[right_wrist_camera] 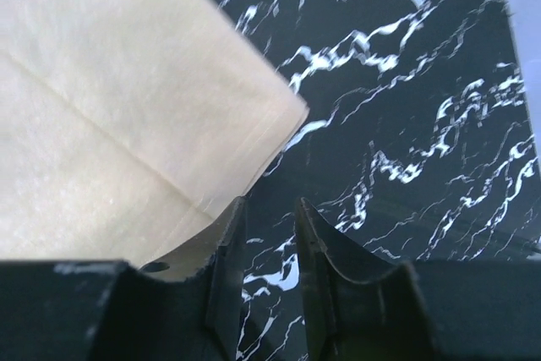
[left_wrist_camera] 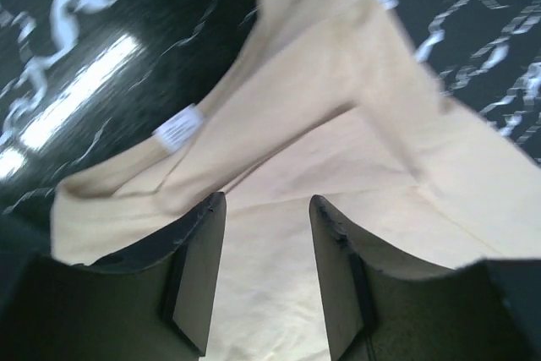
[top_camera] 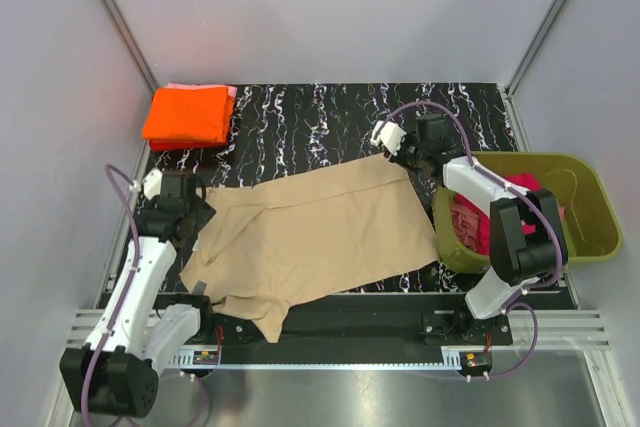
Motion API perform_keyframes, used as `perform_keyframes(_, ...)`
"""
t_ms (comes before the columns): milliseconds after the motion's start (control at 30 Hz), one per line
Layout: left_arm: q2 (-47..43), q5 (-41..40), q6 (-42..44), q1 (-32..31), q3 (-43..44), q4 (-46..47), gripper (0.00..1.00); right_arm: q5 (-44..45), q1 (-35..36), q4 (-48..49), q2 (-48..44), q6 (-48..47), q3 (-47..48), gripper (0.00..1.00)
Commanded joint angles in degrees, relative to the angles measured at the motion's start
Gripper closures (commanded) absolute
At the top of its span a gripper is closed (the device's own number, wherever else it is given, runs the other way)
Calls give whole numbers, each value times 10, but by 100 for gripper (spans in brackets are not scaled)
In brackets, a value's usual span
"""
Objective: Fold and stack the t-shirts
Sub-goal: Fold the tshirt
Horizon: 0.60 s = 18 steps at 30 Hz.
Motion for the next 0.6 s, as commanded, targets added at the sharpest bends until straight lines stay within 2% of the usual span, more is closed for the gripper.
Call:
perform_keyframes(0,55,56,123,10,73,114,51,-12,20,-4,-30,99,72,64)
perform_keyframes(33,86,62,141,20,107,114,50,25,27,-6,-18,135,87,64)
perform_keyframes(67,101,76,172,29,124,114,50,49,46,-13,-8,223,106,64)
perform_keyframes(100,114,86,188,48,139,115,50,76,54,-28,5,272,161,67)
perform_keyframes(133,135,102,207,69,160,120,50,106,59,-93,38,363,198,67)
perform_keyframes(167,143,137,244,85,165,139,49,122,67,-136,58,416,237,68)
perform_keyframes(200,153,152,261,99,170,146,49,127,68,-181,80,467,320,71)
perform_keyframes(233,168,167,278,122,176,154,48,119,72,-261,123,559,361,77)
perform_keyframes(300,184,168,303,133,181,167,46,95,86,-306,158,633,431,80)
perform_keyframes(333,197,165,303,136,177,170,43,64,92,-305,172,686,433,80)
perform_keyframes(400,207,178,275,165,166,179,43,41,121,-283,178,720,412,80)
perform_keyframes(433,206,211,260,183,139,202,47,41,131,-267,187,740,407,80)
perform_keyframes(533,180,348,198,266,54,279,49,44,152,-266,218,785,405,80)
perform_keyframes(567,175,363,187,284,40,291,50,42,153,-265,226,798,402,81)
